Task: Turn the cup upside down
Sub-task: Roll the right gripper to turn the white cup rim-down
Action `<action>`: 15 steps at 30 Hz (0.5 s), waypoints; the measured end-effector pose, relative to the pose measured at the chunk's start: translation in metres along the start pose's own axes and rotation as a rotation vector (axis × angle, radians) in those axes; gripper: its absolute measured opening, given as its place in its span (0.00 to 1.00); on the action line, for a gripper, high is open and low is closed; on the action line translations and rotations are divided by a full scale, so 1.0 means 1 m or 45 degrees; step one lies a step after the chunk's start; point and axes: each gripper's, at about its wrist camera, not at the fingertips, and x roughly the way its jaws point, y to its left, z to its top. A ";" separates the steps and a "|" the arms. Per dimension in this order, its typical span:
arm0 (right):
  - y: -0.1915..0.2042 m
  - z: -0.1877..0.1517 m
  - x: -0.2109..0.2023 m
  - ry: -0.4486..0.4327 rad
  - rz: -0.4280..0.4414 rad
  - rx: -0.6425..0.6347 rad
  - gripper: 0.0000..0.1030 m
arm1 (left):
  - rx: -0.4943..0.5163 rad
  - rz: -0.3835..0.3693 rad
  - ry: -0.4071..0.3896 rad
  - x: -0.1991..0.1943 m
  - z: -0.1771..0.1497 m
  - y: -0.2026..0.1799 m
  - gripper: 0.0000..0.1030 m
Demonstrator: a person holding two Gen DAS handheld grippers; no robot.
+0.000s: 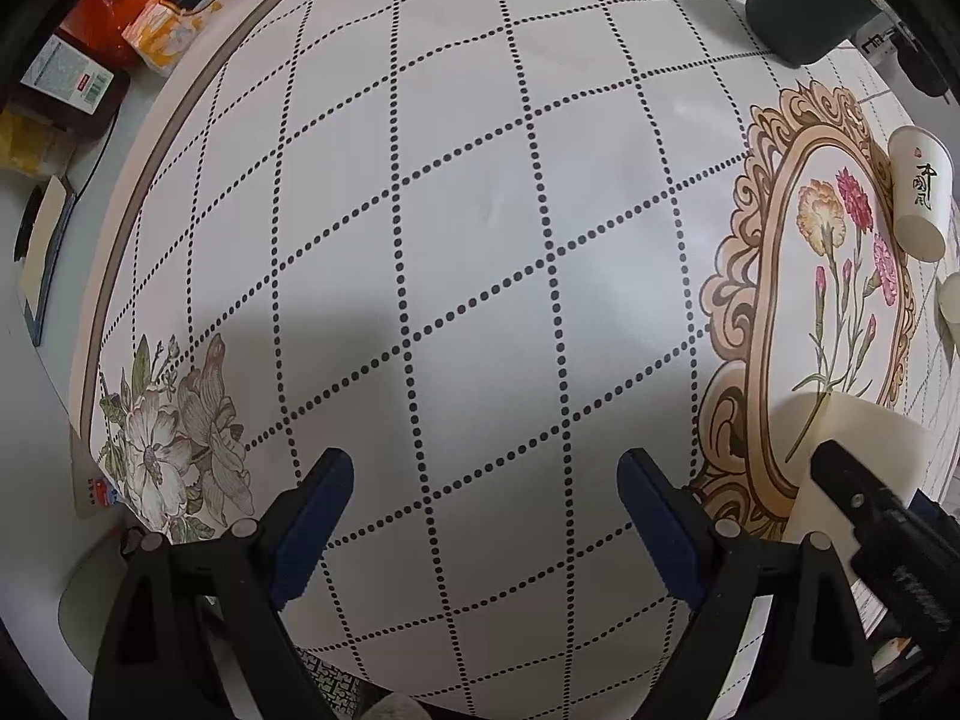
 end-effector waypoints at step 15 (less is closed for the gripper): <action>0.002 0.010 0.003 0.003 -0.019 -0.008 0.74 | 0.027 0.012 -0.008 -0.010 -0.007 -0.018 0.88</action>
